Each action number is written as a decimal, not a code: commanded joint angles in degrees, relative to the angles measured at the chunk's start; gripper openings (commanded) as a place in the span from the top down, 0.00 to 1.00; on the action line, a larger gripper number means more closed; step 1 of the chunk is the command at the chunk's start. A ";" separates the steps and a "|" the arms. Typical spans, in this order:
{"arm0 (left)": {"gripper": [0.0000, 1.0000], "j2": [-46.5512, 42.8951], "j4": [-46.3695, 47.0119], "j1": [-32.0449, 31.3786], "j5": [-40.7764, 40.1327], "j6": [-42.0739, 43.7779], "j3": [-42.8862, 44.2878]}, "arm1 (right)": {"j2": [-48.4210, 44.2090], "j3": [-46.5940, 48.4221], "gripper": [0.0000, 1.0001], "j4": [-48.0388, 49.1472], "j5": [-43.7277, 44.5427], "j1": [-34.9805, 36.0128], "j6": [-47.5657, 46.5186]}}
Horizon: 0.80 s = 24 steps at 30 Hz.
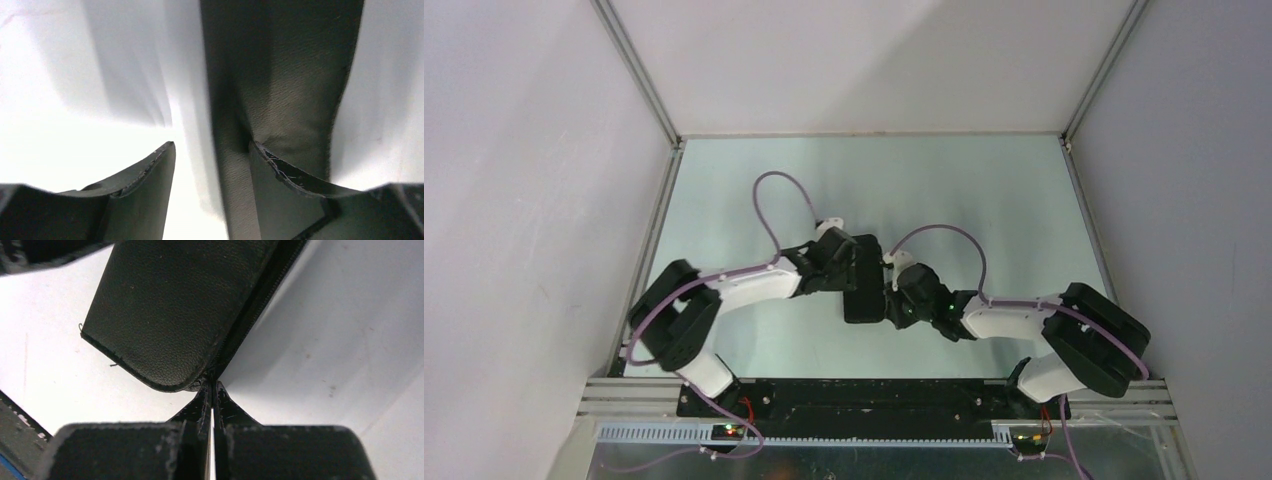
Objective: Sort the hair-cutting tools
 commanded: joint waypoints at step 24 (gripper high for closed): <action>0.36 -36.52 8.79 4.88 11.09 -39.45 -32.62 | 15.02 12.05 1.00 13.15 4.65 11.68 12.58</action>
